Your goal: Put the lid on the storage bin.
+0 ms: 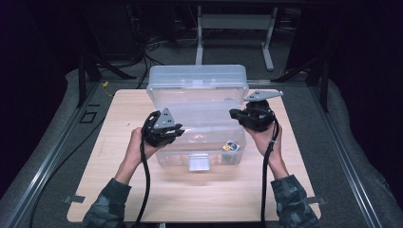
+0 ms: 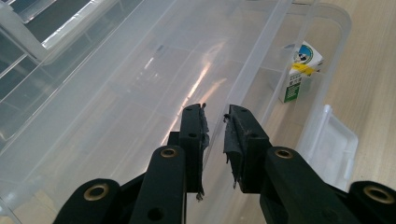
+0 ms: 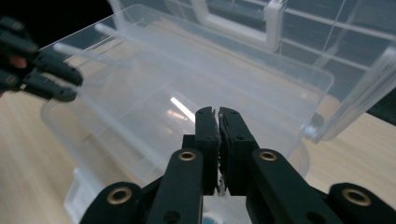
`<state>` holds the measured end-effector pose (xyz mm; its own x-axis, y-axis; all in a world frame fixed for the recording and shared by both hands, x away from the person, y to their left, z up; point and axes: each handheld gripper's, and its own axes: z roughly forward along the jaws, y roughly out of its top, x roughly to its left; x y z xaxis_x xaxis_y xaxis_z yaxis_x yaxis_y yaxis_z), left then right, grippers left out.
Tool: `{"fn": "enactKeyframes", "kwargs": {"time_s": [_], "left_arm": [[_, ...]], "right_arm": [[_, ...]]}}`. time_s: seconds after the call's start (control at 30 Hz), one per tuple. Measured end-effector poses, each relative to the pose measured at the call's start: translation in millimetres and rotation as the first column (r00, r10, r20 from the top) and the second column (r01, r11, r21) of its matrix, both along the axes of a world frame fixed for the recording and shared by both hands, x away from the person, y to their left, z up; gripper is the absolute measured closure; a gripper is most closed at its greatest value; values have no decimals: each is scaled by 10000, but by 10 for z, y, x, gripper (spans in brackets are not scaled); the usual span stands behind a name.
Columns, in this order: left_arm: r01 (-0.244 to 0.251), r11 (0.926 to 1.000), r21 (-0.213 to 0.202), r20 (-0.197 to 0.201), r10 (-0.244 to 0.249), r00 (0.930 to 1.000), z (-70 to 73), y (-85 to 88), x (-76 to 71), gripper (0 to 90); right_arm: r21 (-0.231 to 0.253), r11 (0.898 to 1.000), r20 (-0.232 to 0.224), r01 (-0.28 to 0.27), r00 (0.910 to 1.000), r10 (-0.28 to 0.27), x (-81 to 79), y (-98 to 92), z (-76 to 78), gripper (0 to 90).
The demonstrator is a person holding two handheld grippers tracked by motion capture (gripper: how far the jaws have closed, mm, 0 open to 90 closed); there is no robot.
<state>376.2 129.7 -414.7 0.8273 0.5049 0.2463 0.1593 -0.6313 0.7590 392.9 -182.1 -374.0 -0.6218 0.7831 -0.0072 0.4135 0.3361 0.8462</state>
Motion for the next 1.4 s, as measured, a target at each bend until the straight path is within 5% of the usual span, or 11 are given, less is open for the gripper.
{"fn": "enactKeyframes", "kwargs": {"time_s": [0.03,0.33,0.7,0.9,1.4], "left_arm": [[23,10000,3,-47,-23,10000,2,6,3,762],[123,9999,-46,-198,-124,9997,6,40,0,766],[-111,9999,-29,-382,110,9992,-36,48,-80,741],[-274,9988,-413,-643,247,9976,-50,111,-140,621],[-1092,9900,-892,-948,1007,9904,18,416,-338,342]], "right_arm": [[324,9991,-7,-259,9997,259,54,11,15,893],[537,9984,106,172,9998,-178,270,103,164,900],[416,9987,61,291,9995,-294,215,93,126,900],[651,9979,-44,65,10000,-62,193,59,80,900],[348,9994,-45,66,10000,-64,112,72,28,900]]}}
